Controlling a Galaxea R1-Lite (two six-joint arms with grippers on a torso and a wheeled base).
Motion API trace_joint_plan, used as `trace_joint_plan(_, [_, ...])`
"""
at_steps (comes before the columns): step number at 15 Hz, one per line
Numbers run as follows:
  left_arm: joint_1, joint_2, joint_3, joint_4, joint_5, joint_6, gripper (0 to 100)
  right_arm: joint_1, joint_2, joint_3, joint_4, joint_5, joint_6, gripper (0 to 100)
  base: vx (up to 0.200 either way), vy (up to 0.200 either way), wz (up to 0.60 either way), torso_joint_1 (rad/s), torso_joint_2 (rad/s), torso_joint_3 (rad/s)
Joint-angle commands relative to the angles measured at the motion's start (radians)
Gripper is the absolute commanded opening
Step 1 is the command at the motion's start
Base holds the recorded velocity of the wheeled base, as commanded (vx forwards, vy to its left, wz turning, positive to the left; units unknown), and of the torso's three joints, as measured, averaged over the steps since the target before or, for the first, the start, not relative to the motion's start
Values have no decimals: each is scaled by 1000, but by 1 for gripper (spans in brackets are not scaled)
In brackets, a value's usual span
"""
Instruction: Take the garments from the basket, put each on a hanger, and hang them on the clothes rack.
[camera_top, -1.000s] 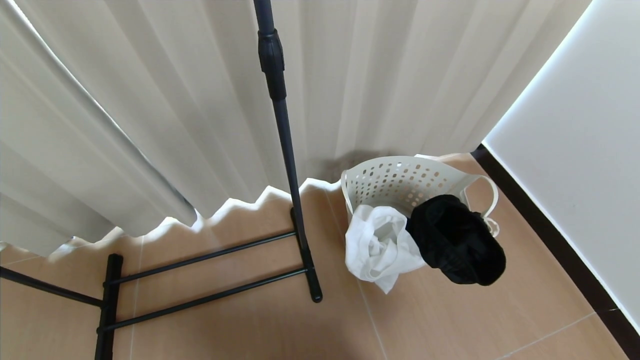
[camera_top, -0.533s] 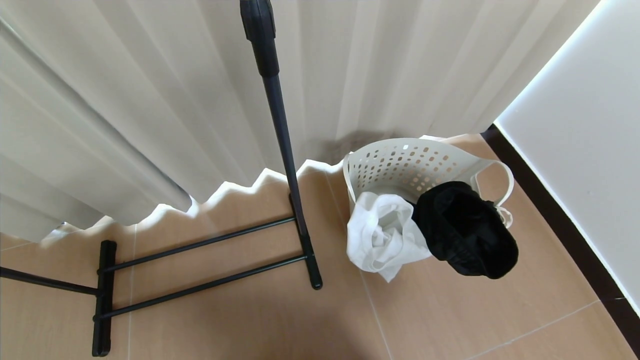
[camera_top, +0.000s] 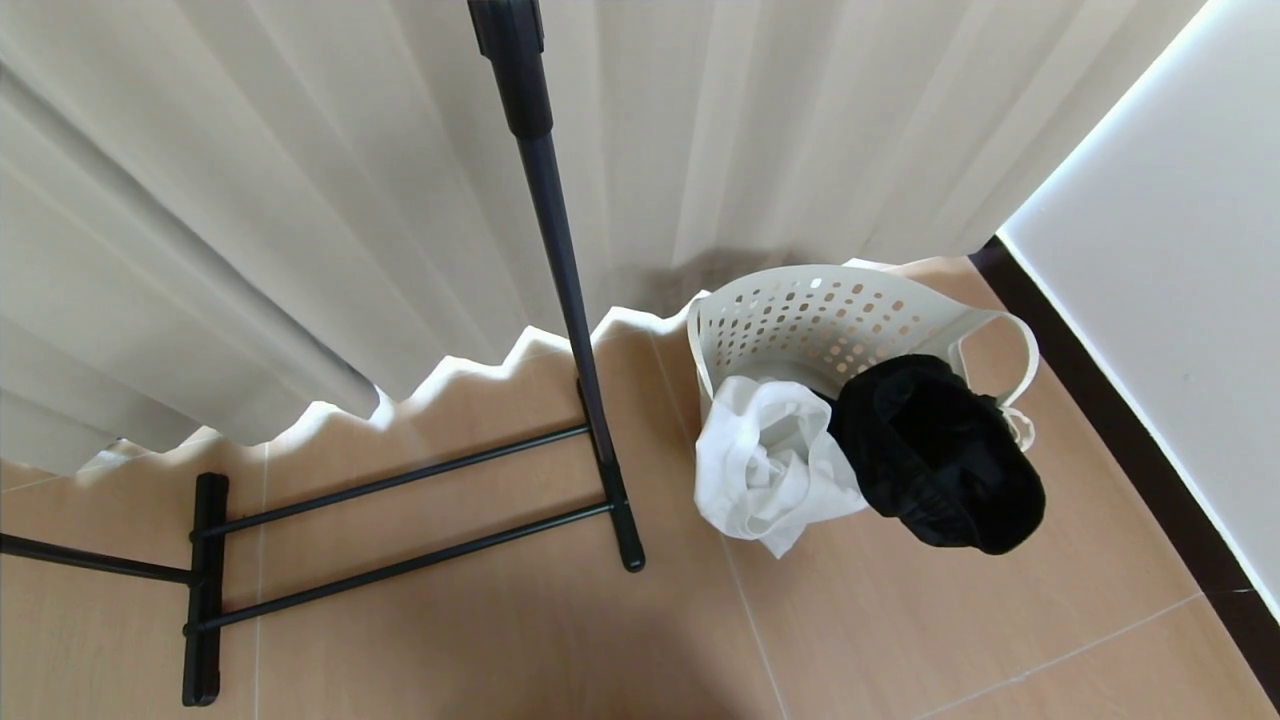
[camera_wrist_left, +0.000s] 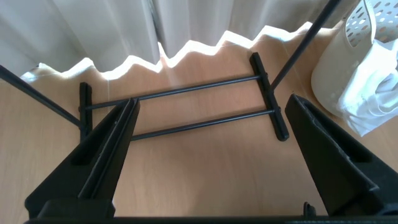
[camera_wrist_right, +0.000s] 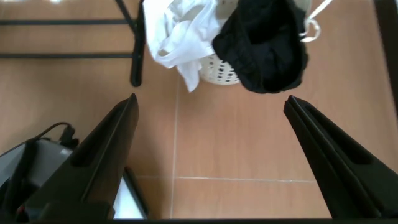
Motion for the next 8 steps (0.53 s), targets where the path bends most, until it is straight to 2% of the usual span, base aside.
trace_joint_plan(1, [0, 1, 0, -1, 0, -1, 100, 66, 391, -26, -152, 72, -21, 100, 0, 0, 0, 0, 0, 0])
trace_joint_plan(3, [0, 1, 0, 0, 0, -1, 100, 161, 579, -107, -222, 71, -58, 100, 0, 0, 0, 0, 0, 0])
trace_joint_plan(6, [0, 1, 0, 0, 0, -1, 100, 308, 886, -273, -233, 48, -105, 100, 0, 0, 0, 0, 0, 0])
trace_joint_plan(7, [0, 1, 0, 0, 0, -1, 100, 333, 964, -311, -241, 39, -118, 100, 0, 0, 0, 0, 0, 0])
trace_joint_plan(8, [0, 1, 0, 0, 0, -1, 100, 333, 964, -311, -241, 39, -118, 100, 0, 0, 0, 0, 0, 0])
